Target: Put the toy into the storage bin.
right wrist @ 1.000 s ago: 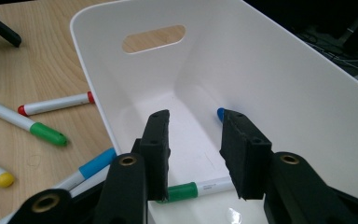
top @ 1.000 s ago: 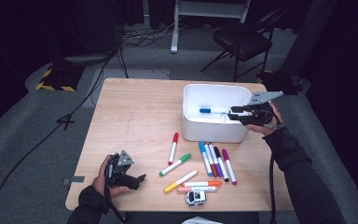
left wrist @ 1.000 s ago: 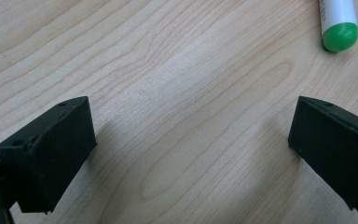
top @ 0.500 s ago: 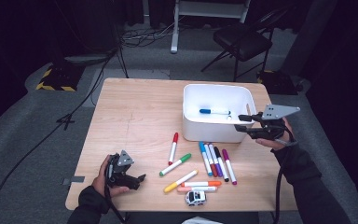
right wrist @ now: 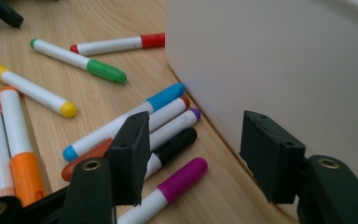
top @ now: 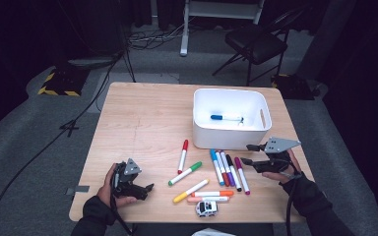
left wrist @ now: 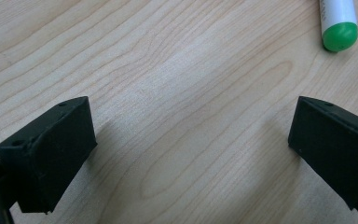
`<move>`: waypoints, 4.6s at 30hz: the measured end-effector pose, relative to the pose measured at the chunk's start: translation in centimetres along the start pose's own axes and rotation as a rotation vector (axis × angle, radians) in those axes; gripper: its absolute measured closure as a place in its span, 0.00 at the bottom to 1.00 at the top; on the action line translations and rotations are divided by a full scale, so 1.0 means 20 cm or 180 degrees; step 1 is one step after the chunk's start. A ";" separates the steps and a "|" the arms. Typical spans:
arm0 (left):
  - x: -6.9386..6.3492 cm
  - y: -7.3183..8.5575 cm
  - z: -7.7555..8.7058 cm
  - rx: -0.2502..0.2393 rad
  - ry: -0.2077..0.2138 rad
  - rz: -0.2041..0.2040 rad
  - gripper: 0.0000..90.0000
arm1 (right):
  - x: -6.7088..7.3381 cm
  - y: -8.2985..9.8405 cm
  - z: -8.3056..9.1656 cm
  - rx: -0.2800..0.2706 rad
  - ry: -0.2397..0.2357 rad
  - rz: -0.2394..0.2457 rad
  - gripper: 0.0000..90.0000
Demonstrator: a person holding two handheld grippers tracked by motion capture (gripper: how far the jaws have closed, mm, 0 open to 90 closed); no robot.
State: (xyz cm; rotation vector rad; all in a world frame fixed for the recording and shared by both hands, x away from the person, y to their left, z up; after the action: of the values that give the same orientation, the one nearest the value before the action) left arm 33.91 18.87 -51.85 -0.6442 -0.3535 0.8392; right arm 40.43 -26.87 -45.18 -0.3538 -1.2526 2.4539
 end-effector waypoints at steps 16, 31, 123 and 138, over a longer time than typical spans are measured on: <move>0.00 0.00 0.00 -0.0012 0.0006 0.0009 0.01 | 0.01 0.18 -0.17 0.0313 0.0040 -0.0383 0.42; 0.00 0.00 0.00 -0.0012 0.0006 0.0009 0.01 | -0.03 0.23 -0.20 0.0335 0.0000 -0.0458 0.64; 0.00 0.00 0.00 -0.0006 0.0006 0.0011 0.01 | -0.19 -0.62 0.30 -0.0649 0.0048 0.0376 0.84; 0.00 0.00 0.00 -0.0006 0.0004 0.0011 0.01 | -0.31 -0.69 0.14 -0.0360 0.0133 0.0359 0.84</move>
State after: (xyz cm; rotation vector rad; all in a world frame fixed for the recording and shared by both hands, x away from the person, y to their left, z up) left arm 33.87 18.86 -51.87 -0.6473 -0.3521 0.8418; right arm 47.79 -24.06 -32.05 -0.5166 -1.3925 2.4602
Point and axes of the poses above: each handheld gripper's, and its own axes: z roughly backward along the jaws, y roughly out of its underside, x roughly to its left, the point moved 2 cm from there along -z, roughly forward along the jaws, and after that the axes turned 5 degrees about -y, right-handed, at the moved point
